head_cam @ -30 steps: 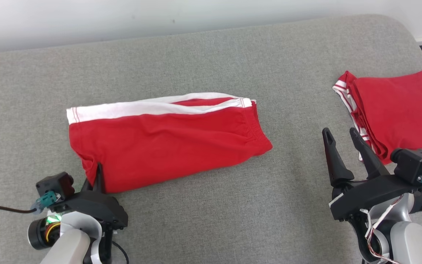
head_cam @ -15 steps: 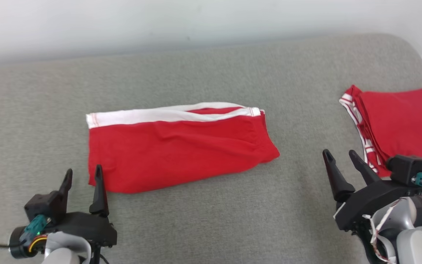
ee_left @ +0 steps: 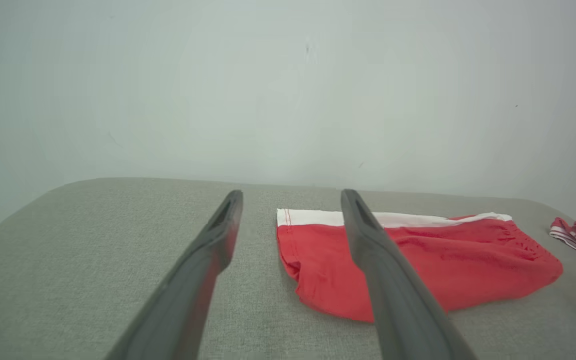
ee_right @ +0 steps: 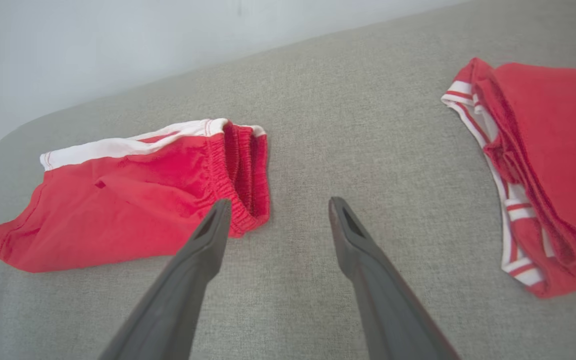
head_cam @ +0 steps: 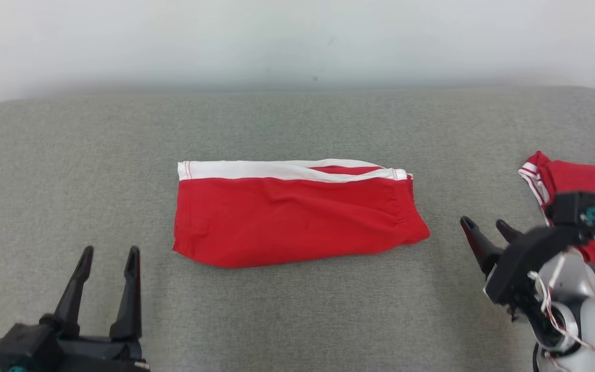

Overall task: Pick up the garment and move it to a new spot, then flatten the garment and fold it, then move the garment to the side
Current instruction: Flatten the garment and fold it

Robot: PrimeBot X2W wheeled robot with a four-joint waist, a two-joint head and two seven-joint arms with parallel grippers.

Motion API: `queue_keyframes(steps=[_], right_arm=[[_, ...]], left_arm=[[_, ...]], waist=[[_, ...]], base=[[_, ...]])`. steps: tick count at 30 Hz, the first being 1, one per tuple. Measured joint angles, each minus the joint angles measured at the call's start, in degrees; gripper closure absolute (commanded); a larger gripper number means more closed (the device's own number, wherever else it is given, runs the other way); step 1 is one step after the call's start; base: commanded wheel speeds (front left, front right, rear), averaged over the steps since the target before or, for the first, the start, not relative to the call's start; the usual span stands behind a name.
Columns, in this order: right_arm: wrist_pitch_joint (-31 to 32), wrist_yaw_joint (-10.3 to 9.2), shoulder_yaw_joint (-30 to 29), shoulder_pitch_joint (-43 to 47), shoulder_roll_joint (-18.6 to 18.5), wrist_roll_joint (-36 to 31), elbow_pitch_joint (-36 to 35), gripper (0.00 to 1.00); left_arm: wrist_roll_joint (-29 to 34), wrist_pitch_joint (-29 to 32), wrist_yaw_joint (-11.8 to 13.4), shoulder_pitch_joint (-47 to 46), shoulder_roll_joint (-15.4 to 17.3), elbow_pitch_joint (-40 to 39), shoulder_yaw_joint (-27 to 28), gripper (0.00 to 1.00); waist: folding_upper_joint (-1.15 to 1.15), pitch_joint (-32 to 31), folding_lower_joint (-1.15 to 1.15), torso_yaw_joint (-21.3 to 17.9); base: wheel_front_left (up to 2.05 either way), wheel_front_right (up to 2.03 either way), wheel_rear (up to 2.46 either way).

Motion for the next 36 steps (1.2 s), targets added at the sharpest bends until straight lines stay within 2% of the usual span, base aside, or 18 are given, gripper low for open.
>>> queue_keyframes(steps=[6, 15, 23, 36], right_arm=[[6.55, 0.0, 0.07, -7.62, -0.01, -2.94, 3.33, 0.0], [14.14, 0.0, -2.53, -16.81, 0.0, -6.41, 11.82, 0.0], [14.29, 0.0, -2.05, -19.15, 0.02, -7.57, 15.1, 0.0], [12.12, 0.0, -4.07, -20.37, 0.0, -11.95, 18.83, 0.0]], left_arm=[[2.02, 0.0, -2.29, 4.19, -1.32, -2.45, 3.65, 0.0], [3.44, 0.0, -4.47, 4.03, -4.24, -1.83, 4.56, 0.0], [5.08, 0.0, -5.97, 3.15, -6.09, -0.58, 4.64, 0.0], [5.8, 0.0, -6.9, 2.95, -6.99, -0.19, 3.96, 0.0]], waist=[[0.0, 1.67, 0.0, 1.95], [0.0, 5.04, 0.01, 5.26], [0.0, 6.84, 0.01, 7.8], [0.0, 8.48, 0.01, 8.31]], base=[[0.0, 0.0, 0.0], [0.0, 0.0, 0.0], [0.0, 0.0, 0.0], [0.0, 0.0, 0.0]])
